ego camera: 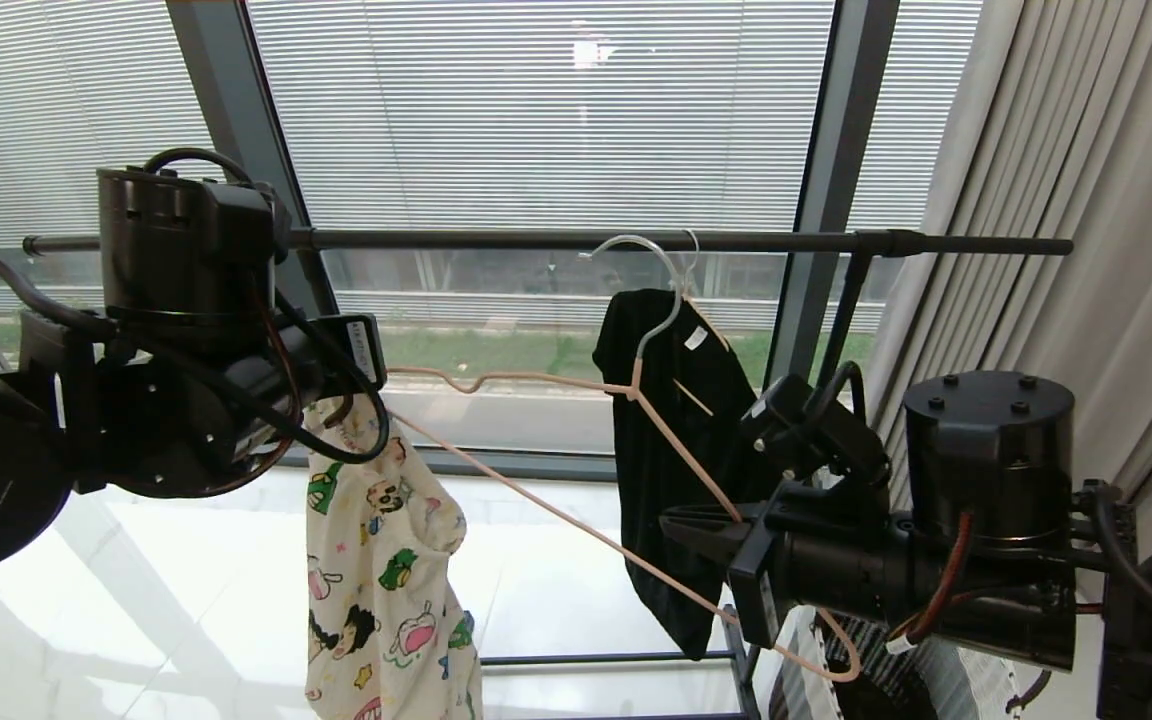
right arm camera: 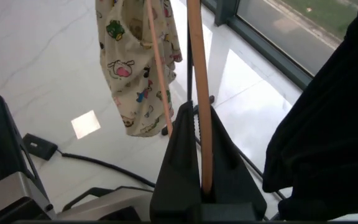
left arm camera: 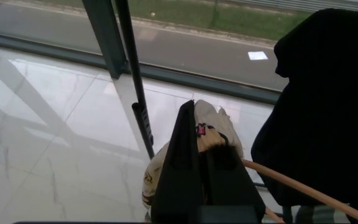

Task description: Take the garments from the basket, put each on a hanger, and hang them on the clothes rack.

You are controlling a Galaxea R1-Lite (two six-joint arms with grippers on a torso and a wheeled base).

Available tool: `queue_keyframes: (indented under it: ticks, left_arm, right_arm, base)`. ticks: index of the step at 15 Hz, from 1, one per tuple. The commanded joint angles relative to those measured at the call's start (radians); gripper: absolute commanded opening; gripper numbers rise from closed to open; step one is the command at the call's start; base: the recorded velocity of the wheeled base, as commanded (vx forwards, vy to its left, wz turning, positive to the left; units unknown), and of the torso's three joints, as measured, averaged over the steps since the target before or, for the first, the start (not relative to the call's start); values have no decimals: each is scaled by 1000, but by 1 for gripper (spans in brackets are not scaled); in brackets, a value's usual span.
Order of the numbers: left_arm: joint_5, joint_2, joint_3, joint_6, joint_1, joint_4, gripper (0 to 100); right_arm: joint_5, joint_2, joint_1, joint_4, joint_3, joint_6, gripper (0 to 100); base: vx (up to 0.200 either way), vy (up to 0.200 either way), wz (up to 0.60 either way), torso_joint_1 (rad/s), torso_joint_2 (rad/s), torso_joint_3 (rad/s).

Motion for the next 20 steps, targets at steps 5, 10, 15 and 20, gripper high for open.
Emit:
queue_keyframes:
  ticks: [5, 10, 15, 20]
  left_arm:
    - [82, 52, -50, 2, 6, 0, 0]
    - [83, 48, -50, -16, -17, 0, 0]
    - [87, 44, -50, -22, -60, 0, 0]
    - [88, 18, -76, -111, -146, 55, 0]
  right_arm:
    - [1, 30, 35, 0, -10, 4, 0]
    - [-1, 68, 32, -8, -48, 41, 0]
    - [-24, 174, 43, -42, -148, 53, 0]
    - [-98, 344, 110, -42, -344, 153, 0]
  base:
    - [0, 0, 0, 0, 0, 0]
    - [0, 0, 0, 0, 0, 0]
    - [0, 0, 0, 0, 0, 0]
    - [0, 0, 0, 0, 0, 0]
